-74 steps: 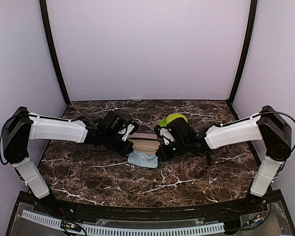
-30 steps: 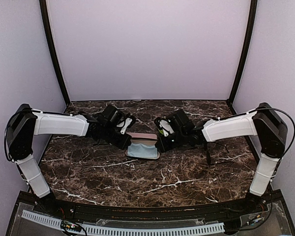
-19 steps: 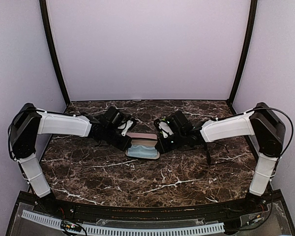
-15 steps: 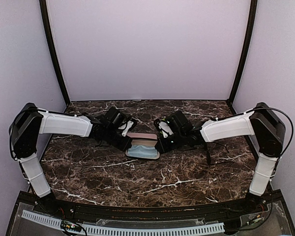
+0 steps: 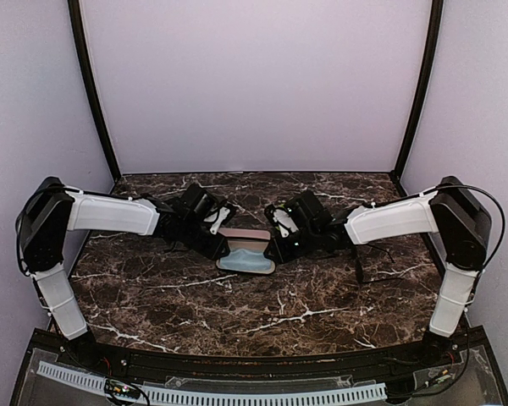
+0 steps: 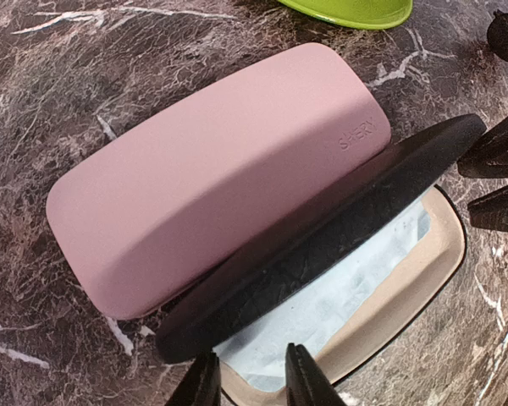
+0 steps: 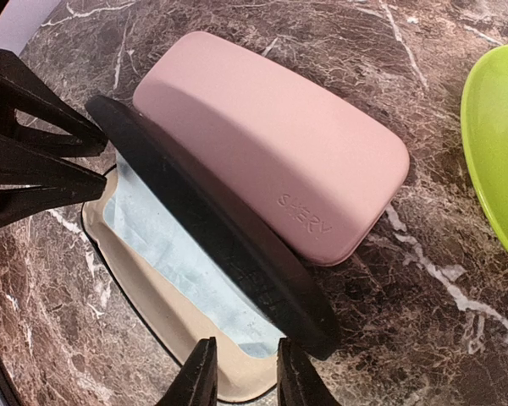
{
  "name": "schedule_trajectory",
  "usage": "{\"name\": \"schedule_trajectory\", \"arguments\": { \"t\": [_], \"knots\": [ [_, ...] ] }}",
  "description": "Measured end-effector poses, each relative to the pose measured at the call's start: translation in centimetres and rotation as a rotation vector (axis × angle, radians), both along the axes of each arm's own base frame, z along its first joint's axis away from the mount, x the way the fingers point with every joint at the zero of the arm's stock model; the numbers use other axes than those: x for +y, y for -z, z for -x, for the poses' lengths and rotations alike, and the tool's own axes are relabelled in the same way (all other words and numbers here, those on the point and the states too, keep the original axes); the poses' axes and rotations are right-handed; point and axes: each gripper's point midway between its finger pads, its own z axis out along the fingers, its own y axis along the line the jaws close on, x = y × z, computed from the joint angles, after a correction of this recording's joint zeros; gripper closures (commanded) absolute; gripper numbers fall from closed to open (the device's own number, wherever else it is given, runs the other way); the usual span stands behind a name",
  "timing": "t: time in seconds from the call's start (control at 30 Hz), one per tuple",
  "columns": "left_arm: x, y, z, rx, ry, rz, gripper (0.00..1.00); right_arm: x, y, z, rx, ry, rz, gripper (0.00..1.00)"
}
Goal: Organize the sunglasses
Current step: Place the folded cleaning cloth in the sunglasses case.
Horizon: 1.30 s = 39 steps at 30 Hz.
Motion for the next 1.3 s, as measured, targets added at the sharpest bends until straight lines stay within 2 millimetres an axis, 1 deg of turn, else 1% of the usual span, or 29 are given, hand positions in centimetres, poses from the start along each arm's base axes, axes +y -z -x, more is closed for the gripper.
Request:
{"name": "schedule_trajectory", "arguments": {
  "t": [0.1,0.2,0.37,0.43,0.53,0.7,0.83,1.03,1.17,1.3],
  "knots": [
    [0.0,-0.2,0.0,-0.004,-0.004,0.002,0.65,0.0,0.0,0.0,0.0,0.0,0.0,0.73],
    [0.1,-0.9,-0.2,-0.02,-0.012,0.011,0.6,0.0,-0.2,0.0,-0.002,0.001,-0.003,0.72],
    [0.4,-2.3,-0.1,-0.049,-0.029,0.038,0.55,-0.5,-1.2,0.4,-0.009,0.009,-0.02,0.7],
    [0.6,-2.3,0.1,-0.047,-0.038,0.043,0.54,-0.8,-1.6,0.6,-0.009,0.018,-0.026,0.7],
    [1.0,-1.5,0.5,-0.028,-0.054,0.036,0.53,-1.1,-1.4,0.8,0.003,0.034,-0.026,0.7],
    [1.5,-0.6,0.8,-0.009,-0.076,0.023,0.55,-1.7,-0.3,1.3,0.042,0.056,-0.015,0.71],
    [1.6,-0.1,0.9,0.006,-0.088,0.019,0.61,-1.6,0.5,1.4,0.065,0.067,-0.015,0.72],
    [1.9,0.9,1.3,0.025,-0.098,0.012,0.68,-1.4,2.3,1.6,0.105,0.073,-0.005,0.78],
    [2.2,1.8,1.9,0.043,-0.103,0.009,0.71,-1.4,3.2,1.6,0.124,0.08,0.004,0.82],
    [2.1,2.6,2.9,0.061,-0.099,0.006,0.73,-1.5,3.4,1.7,0.127,0.084,0.004,0.83]
  ]
}}
